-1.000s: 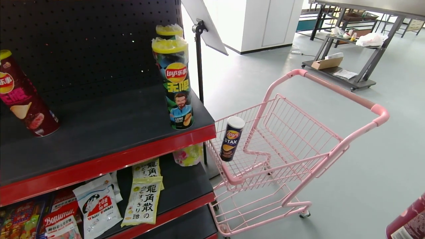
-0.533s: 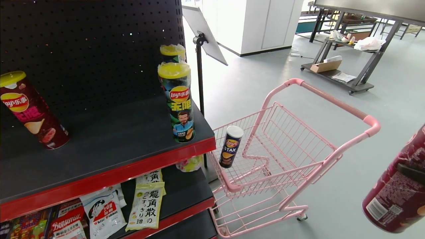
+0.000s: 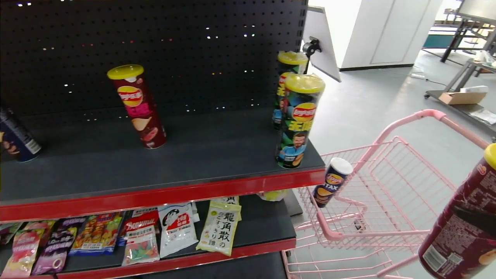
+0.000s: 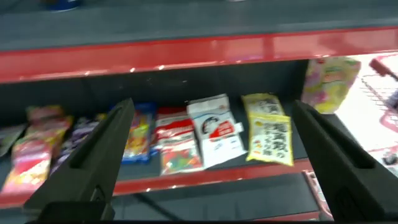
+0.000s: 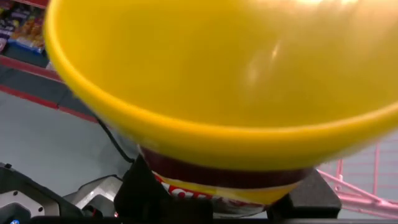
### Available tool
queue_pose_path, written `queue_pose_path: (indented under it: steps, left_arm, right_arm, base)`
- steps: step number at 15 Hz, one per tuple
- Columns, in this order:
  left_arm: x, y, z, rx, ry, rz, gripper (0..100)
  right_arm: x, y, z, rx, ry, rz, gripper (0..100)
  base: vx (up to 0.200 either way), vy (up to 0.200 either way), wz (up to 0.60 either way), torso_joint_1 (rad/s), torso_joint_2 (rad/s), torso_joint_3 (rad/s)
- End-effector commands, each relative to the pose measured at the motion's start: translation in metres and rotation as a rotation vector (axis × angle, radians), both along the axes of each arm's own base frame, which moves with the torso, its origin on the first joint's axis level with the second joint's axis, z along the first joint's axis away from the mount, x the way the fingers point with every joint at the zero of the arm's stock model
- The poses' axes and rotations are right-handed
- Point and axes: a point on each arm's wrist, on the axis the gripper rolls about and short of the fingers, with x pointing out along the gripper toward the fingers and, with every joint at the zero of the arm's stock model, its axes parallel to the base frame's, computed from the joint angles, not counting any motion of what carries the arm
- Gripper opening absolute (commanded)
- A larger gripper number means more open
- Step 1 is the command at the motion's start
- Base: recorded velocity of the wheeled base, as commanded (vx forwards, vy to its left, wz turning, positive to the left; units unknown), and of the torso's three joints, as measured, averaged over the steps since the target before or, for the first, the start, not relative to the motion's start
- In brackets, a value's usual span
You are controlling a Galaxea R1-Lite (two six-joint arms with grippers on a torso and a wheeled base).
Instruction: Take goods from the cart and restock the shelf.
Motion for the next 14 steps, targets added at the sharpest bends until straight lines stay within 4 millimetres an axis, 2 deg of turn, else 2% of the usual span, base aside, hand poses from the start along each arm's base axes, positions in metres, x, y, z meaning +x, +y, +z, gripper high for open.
queue_pose_path:
  steps: [1, 4, 6, 10, 14]
  left_arm:
    - [0.0, 0.0, 0.0, 0.0, 0.002, -0.001, 100]
    - [0.0, 0.0, 0.0, 0.003, 0.002, 0.001, 100]
    - [0.0, 0.0, 0.0, 0.003, 0.001, -0.001, 100]
    - [0.0, 0.0, 0.0, 0.003, 0.002, 0.001, 100]
    - [0.0, 0.0, 0.0, 0.003, 0.001, 0.001, 100]
  right_arm:
    - [-0.001, 0.0, -0.002, -0.001, 0.003, -0.001, 0]
    - [-0.013, -0.003, -0.016, -0.009, 0.005, -0.007, 0]
    - [-0.021, -0.003, -0.022, 0.008, 0.0, 0.029, 0]
    - [-0.021, -0.002, -0.023, 0.021, -0.016, 0.08, 0]
    - [-0.02, 0.008, -0.026, 0.042, 0.005, 0.247, 0]
  base:
    - [0.0, 0.0, 0.6, 0.007, 0.0, 0.002]
    - [0.0, 0.0, 0.0, 0.0, 0.0, 0.0]
    - [0.0, 0.2, 0.0, 0.005, 0.0, 0.002]
    - [0.0, 0.2, 0.0, 0.007, 0.0, 0.001]
    - [0.0, 0.2, 0.0, 0.001, 0.0, 0.004]
